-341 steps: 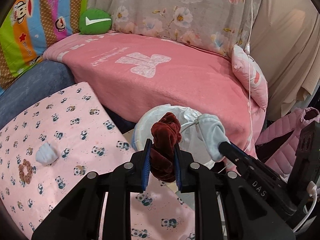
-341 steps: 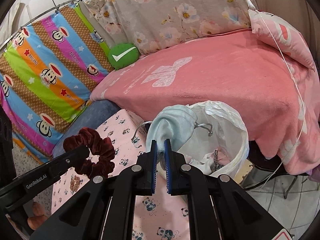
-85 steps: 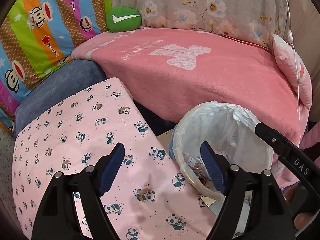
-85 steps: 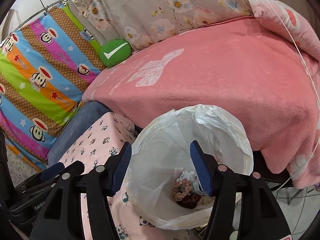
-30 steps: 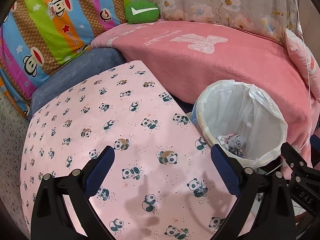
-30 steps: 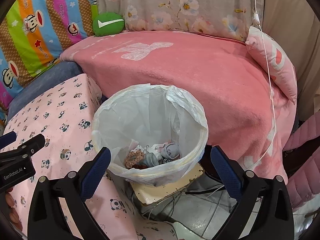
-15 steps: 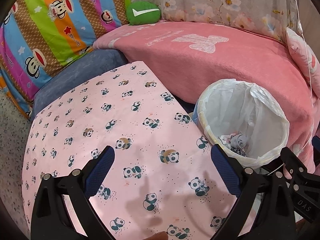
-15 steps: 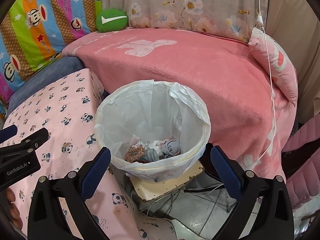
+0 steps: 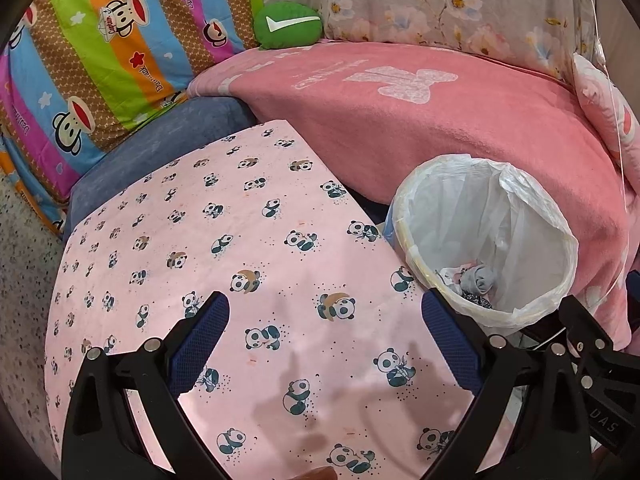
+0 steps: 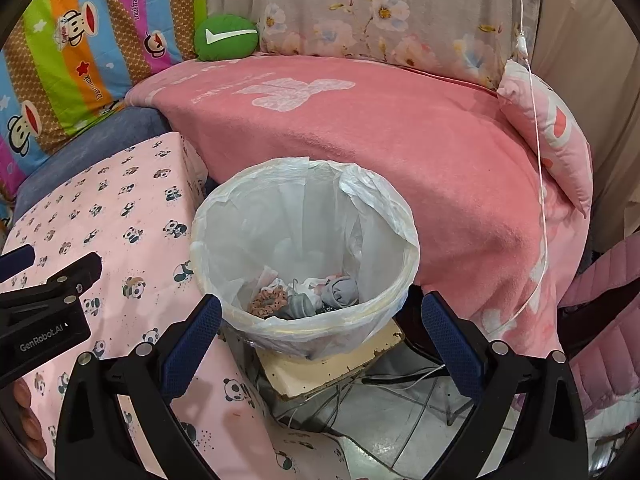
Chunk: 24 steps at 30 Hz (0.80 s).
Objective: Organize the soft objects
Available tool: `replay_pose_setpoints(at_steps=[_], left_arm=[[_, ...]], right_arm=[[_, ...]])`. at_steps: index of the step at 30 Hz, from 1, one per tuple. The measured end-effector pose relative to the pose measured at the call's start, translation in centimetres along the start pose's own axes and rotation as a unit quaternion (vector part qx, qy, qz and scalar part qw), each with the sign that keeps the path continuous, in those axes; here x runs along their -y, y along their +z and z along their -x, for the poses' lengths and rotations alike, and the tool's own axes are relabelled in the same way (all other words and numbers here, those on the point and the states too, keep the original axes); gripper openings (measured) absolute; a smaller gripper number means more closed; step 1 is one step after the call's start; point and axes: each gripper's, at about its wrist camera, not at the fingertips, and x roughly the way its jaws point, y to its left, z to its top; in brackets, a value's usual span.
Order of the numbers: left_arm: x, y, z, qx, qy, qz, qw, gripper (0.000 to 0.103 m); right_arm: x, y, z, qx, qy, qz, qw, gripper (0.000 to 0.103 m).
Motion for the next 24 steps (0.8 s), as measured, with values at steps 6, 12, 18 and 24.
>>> replay_pose_setpoints(at_steps=[6,12,18,24], left_arm=[[0.16,-0.10,0.07,-0.001,-0.001,0.004,1.0000,0.093],[0.23,-0.18,0.07,-0.001,-0.003,0.005,1.0000,0.093],[0.67,-0.48,0.03,-0.007,-0.002,0.006,1.0000,0.093],[0.91,-0.63,0.08,-0.012,-0.003,0.007,0.9999,0.093]], right_arm=[[-0.12,-0.17,-0.09,0.001,0.000,0.001,1.000,0.099],[-0.13,-0.18,-0.07,0.001,-0.001,0.001,1.000,0.099],[-0.09,-0.23,0.06,0.001,-0.002,0.001,1.000,0.099],[0.21,-0.29,0.11,0.000,-0.001,0.001,1.000,0.099]])
